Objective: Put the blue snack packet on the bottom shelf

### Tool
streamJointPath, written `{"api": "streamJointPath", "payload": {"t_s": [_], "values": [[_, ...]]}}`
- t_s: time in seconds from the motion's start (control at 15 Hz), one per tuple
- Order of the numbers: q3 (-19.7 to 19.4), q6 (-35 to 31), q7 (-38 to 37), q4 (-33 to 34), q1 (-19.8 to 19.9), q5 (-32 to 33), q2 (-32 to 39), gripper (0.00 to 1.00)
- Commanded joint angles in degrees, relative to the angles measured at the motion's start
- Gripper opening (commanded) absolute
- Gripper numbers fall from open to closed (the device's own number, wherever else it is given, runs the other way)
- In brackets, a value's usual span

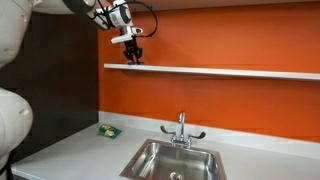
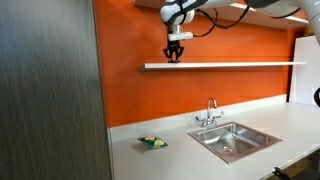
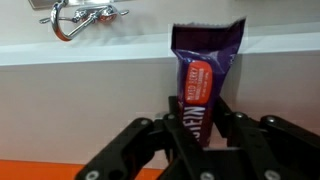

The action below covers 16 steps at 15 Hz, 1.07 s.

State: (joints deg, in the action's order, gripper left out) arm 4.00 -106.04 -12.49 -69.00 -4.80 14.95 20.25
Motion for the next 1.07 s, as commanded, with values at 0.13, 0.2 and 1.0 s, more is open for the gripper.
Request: {"api": "streamJointPath", "payload": {"t_s": [0.13, 0.2, 1.0], "values": [[0.0, 3.3, 2.0, 5.3, 0.0, 0.1, 3.4, 0.63], [-0.1, 3.3, 1.8, 5.3, 0.0, 0.2, 3.3, 0.65], [-0.2, 2.1, -0.5, -1.3, -1.2, 0.8, -2.9, 1.00]]}}
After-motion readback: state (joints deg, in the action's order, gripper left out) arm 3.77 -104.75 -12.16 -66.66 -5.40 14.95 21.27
